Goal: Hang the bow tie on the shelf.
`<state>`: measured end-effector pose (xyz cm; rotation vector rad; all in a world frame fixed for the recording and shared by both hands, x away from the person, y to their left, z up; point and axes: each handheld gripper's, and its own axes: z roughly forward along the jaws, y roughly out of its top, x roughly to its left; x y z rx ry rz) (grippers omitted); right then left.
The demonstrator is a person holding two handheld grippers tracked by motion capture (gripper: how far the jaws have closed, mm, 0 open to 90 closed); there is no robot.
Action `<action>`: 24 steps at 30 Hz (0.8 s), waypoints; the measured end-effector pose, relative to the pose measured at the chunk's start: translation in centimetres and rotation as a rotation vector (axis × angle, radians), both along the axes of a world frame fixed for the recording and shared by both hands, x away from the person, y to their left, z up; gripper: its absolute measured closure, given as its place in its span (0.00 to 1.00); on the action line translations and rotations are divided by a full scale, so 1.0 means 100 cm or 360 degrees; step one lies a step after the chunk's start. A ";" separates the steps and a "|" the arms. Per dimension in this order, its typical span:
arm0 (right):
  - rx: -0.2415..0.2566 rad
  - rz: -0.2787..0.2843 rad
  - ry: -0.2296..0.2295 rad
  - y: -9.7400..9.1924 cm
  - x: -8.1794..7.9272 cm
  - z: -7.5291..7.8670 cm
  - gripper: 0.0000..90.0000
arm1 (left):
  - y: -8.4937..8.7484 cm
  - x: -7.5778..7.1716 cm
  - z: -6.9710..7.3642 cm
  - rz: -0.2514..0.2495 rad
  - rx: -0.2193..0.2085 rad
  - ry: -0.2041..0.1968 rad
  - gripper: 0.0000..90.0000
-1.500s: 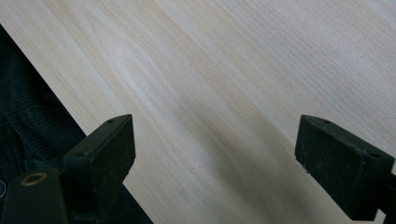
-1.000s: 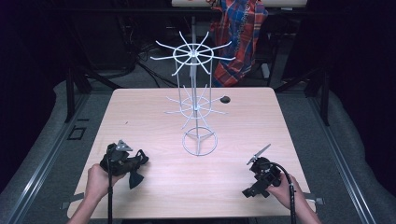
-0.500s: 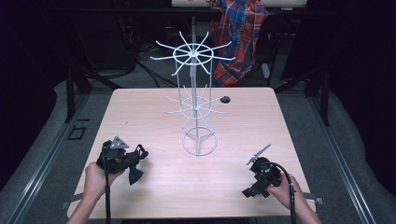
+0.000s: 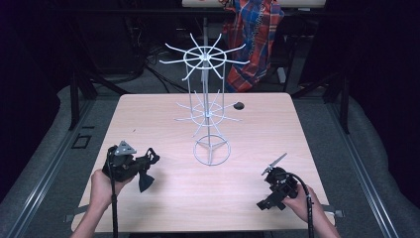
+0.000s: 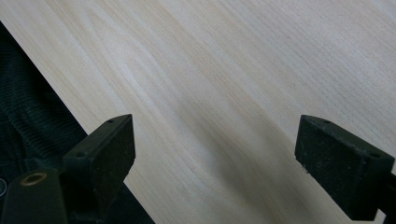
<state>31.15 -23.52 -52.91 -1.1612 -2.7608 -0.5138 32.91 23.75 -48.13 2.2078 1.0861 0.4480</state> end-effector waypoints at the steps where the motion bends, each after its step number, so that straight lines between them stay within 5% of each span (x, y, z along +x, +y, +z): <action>1: 0.0000 0.0000 -0.0001 0.000 0.000 0.000 0.13 | 0.000 0.000 0.001 -0.0008 -0.0005 0.0004 0.96; 24: -0.0015 -0.0005 -0.0003 -0.001 0.000 -0.001 0.13 | -0.009 0.012 0.020 -0.0014 -0.0097 -0.0100 0.96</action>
